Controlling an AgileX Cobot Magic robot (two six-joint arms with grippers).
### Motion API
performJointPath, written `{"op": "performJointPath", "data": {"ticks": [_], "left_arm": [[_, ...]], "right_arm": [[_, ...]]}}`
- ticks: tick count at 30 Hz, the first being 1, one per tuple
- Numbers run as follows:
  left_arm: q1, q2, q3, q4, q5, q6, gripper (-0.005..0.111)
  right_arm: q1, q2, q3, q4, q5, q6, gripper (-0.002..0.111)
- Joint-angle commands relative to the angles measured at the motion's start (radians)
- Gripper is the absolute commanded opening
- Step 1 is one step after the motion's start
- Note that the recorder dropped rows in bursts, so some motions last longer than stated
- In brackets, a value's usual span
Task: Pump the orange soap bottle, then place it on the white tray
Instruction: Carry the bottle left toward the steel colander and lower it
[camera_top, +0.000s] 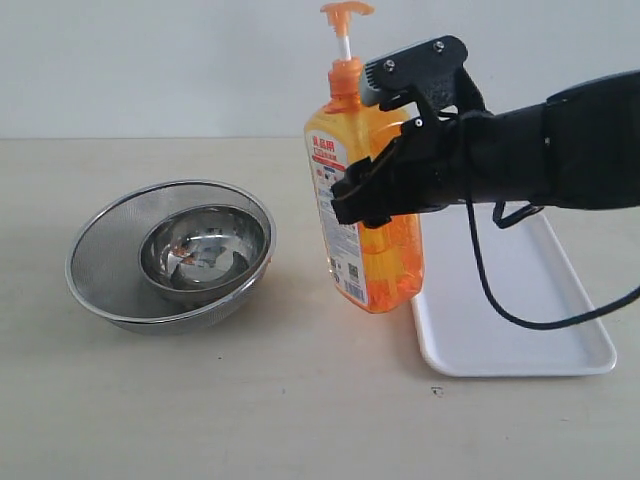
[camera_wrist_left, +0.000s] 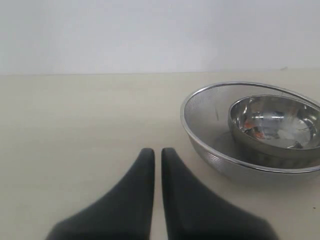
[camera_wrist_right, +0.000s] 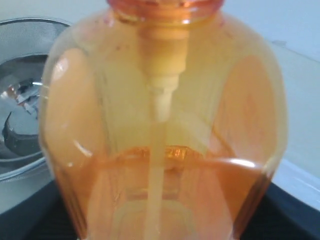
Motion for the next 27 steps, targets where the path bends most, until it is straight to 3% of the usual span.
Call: {"op": "performJointPath", "data": {"ticks": [1,9,27], "left_arm": [[0.003,-0.003,0.004,-0.009,-0.006,0.001,0.005],[0.003,-0.003,0.004,-0.009,-0.004,0.001,0.005],[0.003,-0.003,0.004,-0.009,-0.004,0.001,0.005]], "right_arm": [[0.040,0.013,-0.071,0.011,-0.013,-0.005,0.000],[0.102,0.089,-0.133,0.011,-0.142,-0.009,0.000],[0.121,0.141,-0.142,-0.014,-0.177,-0.009,0.000]]}}
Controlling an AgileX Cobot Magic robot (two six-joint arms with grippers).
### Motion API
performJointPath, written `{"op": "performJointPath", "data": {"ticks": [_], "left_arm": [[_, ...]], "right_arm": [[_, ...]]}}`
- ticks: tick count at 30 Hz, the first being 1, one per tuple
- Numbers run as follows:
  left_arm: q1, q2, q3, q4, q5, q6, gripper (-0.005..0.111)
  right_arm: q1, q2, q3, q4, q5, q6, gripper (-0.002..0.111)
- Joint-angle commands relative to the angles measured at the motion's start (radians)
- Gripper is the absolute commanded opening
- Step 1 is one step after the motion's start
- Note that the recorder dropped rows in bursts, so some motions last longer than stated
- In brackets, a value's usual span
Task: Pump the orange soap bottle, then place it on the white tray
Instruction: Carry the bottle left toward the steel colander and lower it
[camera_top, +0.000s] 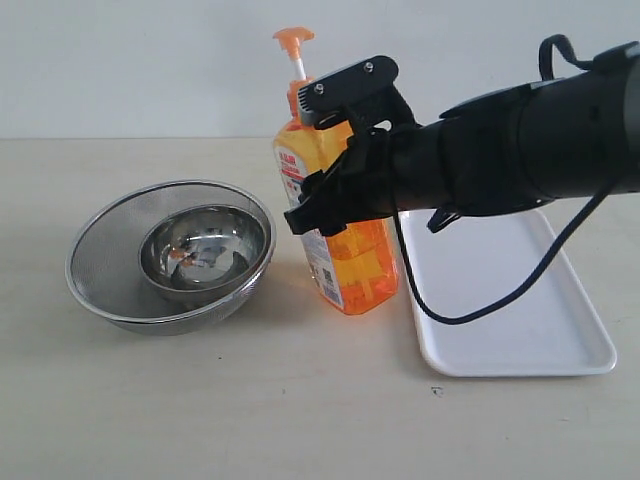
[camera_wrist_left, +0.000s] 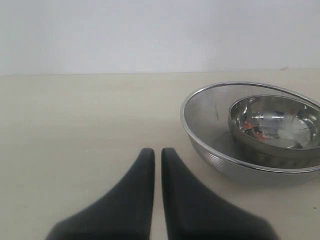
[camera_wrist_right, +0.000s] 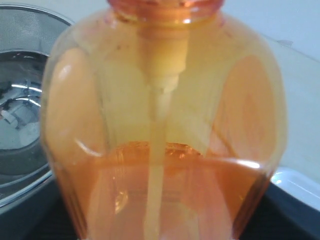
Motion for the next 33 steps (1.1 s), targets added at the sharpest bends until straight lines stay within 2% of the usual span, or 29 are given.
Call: {"op": "performJointPath", "data": {"ticks": [1,14,23,33], "left_arm": [[0.003,-0.003,0.004,-0.009,-0.004,0.001,0.005],[0.003,-0.003,0.004,-0.009,-0.004,0.001,0.005],[0.003,-0.003,0.004,-0.009,-0.004,0.001,0.005],[0.003,-0.003,0.004,-0.009,-0.008,0.001,0.005]], "right_arm": [[0.011,-0.013,-0.015,-0.048,-0.017,-0.005,0.000],[0.038,-0.013,-0.015,-0.266,-0.059,0.140,0.000],[0.038,-0.013,-0.015,-0.541,-0.064,0.368,0.000],[0.038,-0.013,-0.015,-0.570,-0.066,0.411,0.000]]}}
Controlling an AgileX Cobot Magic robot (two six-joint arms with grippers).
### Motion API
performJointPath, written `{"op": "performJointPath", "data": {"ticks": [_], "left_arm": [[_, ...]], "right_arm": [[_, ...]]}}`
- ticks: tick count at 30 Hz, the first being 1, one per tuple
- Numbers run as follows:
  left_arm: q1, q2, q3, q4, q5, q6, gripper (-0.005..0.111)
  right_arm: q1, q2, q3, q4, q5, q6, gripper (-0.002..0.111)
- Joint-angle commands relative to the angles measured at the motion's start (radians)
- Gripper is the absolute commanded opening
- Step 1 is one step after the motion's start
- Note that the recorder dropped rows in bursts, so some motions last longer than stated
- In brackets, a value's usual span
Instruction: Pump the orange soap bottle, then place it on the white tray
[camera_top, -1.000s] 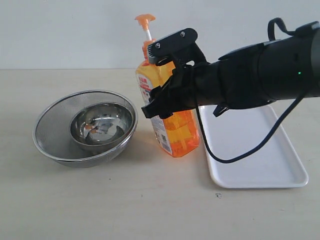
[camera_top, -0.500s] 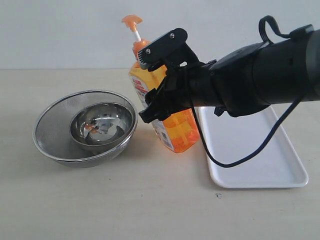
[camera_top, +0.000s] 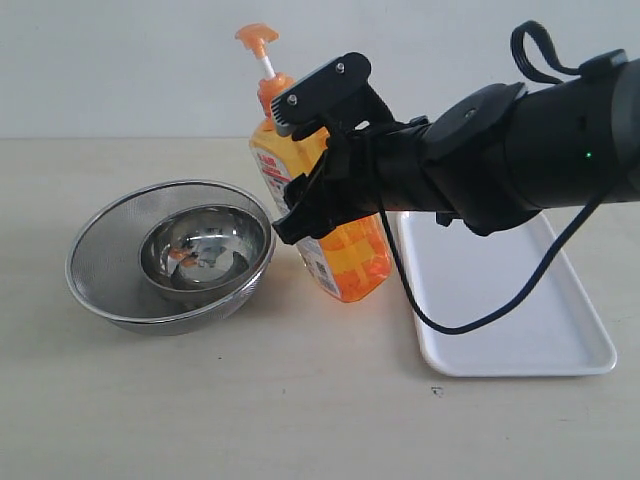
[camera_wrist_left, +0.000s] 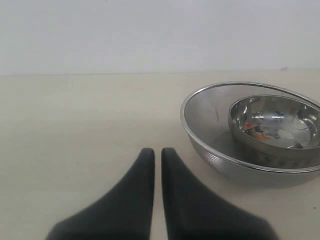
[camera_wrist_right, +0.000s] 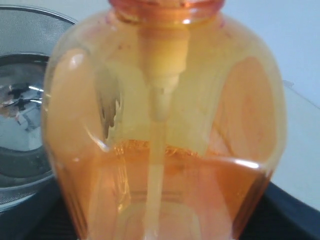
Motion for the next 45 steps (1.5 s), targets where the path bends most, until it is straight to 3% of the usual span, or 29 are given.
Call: {"op": "performJointPath", "data": {"ticks": [1,7,10,14,21,27,45], "left_arm": [[0.003,-0.003,0.004,-0.009,-0.011,0.001,0.005],[0.003,-0.003,0.004,-0.016,-0.115,-0.010,0.005],[0.003,-0.003,0.004,-0.095,-0.309,-0.138,0.005],[0.003,-0.003,0.004,-0.086,-0.431,-0.167,0.005],[0.003,-0.003,0.004,-0.082,-0.468,-0.167,0.005],[0.003,-0.003,0.004,-0.082,-0.580,-0.167,0.005],[0.003,-0.003,0.004,-0.082,-0.580,-0.167,0.005]], "right_arm": [[0.002,-0.016,-0.015,-0.026,-0.042,-0.002,0.000],[0.002,-0.016,-0.015,-0.041,-0.045,0.004,0.000],[0.002,-0.016,-0.015,-0.043,-0.045,0.004,0.000],[0.002,-0.016,-0.015,-0.041,-0.053,0.013,0.000],[0.002,-0.016,-0.015,-0.041,-0.019,0.022,0.000],[0.002,-0.016,-0.015,-0.041,-0.019,0.022,0.000],[0.002,-0.016,-0.015,-0.041,-0.019,0.022,0.000]]}}
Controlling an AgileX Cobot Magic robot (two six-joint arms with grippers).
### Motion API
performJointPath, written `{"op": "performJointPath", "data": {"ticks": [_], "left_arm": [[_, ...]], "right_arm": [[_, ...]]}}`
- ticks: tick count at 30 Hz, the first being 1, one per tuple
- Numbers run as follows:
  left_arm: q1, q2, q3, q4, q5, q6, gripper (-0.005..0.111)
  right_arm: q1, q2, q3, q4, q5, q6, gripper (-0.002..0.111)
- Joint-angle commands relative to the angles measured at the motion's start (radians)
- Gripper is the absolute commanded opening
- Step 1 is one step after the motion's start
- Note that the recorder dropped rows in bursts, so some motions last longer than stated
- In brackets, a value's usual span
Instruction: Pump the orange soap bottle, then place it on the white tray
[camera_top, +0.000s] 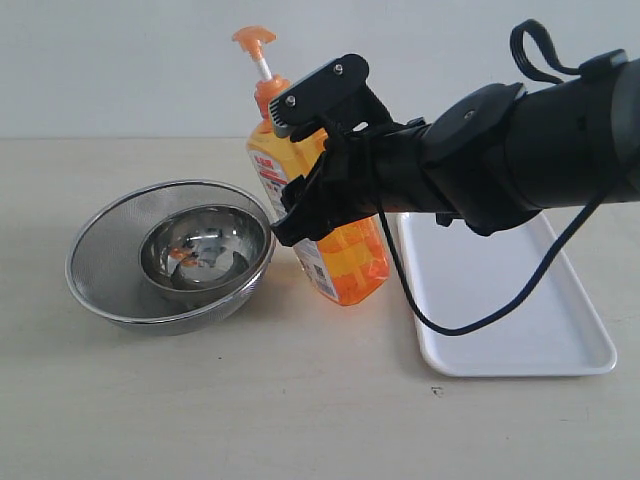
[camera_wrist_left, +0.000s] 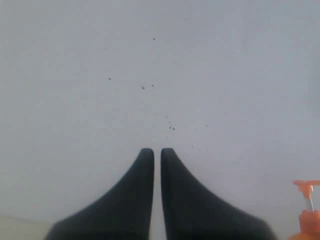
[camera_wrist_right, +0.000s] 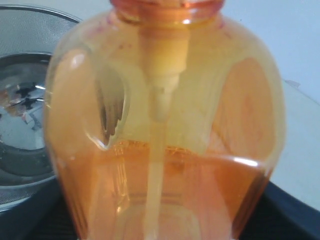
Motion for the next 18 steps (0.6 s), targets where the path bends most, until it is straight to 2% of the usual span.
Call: {"op": "performJointPath", "data": {"ticks": [1,8,14,18], "left_arm": [[0.003,-0.003,0.004,-0.001,-0.007,-0.008,0.005],[0.003,-0.003,0.004,-0.001,-0.007,-0.013,0.005],[0.003,-0.003,0.004,-0.001,-0.007,-0.120,0.005],[0.003,-0.003,0.004,-0.001,-0.005,-0.135,0.005]], "right_arm": [[0.002,-0.016,-0.015,-0.015,-0.034,-0.004,0.000],[0.002,-0.016,-0.015,-0.015,-0.034,-0.004,0.000],[0.002,-0.016,-0.015,-0.015,-0.034,-0.004,0.000],[0.002,-0.016,-0.015,-0.015,-0.042,0.000,0.000]]}}
